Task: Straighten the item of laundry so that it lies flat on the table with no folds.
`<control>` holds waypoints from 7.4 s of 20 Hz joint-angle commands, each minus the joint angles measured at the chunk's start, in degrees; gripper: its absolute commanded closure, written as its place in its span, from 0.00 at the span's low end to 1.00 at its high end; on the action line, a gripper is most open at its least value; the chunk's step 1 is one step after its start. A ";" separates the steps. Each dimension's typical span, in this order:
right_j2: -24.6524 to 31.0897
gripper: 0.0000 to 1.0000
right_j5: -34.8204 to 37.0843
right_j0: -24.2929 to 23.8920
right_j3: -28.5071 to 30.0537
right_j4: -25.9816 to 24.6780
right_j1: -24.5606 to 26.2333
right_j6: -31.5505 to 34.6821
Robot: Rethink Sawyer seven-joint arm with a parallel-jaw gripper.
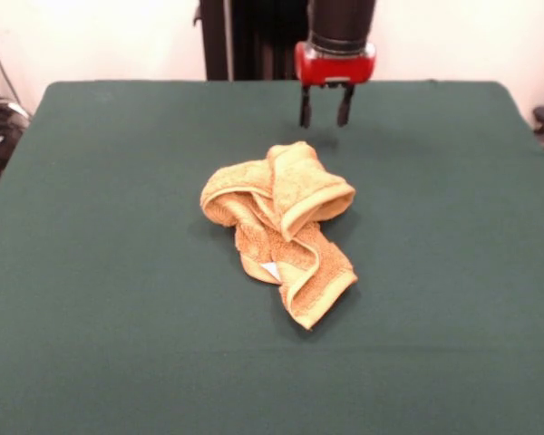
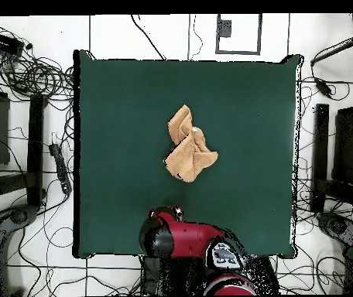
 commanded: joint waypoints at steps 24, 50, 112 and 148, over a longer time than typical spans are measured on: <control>2.23 0.00 12.36 6.65 -24.01 12.94 13.06 11.97; -2.32 0.00 39.36 9.42 -26.89 12.86 1.67 9.58; -9.61 0.00 27.04 16.91 -30.12 26.42 17.72 19.01; -16.63 0.00 45.98 15.78 -25.59 15.70 0.56 13.08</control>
